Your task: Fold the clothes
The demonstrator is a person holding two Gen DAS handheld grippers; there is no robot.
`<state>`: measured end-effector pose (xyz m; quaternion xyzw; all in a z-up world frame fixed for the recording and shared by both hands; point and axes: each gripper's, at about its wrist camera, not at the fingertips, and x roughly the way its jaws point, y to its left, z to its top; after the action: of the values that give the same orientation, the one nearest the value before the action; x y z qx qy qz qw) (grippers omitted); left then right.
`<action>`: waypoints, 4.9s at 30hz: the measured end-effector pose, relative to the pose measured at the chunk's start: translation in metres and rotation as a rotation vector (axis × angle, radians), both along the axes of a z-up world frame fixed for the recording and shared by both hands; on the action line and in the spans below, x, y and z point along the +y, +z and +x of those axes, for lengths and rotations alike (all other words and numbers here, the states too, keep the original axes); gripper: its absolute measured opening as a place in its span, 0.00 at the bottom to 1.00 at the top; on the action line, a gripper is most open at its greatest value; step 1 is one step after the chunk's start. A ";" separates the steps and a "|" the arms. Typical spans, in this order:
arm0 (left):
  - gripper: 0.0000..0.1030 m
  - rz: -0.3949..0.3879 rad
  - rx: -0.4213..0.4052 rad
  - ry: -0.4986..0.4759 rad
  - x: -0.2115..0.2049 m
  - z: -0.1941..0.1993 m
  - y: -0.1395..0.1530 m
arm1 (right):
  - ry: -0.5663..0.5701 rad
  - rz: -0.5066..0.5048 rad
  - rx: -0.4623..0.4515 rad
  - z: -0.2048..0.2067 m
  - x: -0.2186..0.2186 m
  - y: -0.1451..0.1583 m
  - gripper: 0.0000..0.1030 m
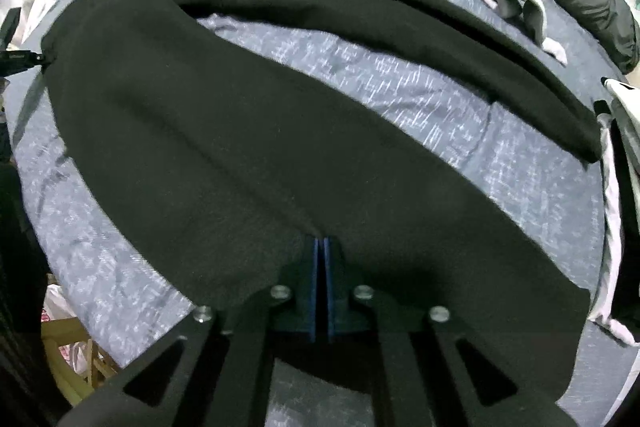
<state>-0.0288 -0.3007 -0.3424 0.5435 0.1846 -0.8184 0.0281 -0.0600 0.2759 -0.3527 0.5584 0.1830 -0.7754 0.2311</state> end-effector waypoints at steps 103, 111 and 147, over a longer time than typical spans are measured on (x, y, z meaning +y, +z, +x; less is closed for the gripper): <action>0.10 0.045 0.008 0.221 -0.055 0.033 -0.022 | -0.679 -0.128 0.203 -0.049 0.248 0.005 0.04; 0.09 0.034 0.009 0.233 -0.054 0.032 -0.023 | -0.758 -0.015 0.306 -0.060 0.256 0.025 0.03; 0.40 -0.083 0.099 -0.545 0.297 -0.105 0.003 | 0.057 -0.032 0.041 -0.062 0.024 -0.024 0.33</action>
<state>-0.1338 -0.0036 -0.3398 0.5306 -0.0007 -0.8283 -0.1798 -0.1215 0.3002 -0.3764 0.5330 0.1910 -0.7827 0.2584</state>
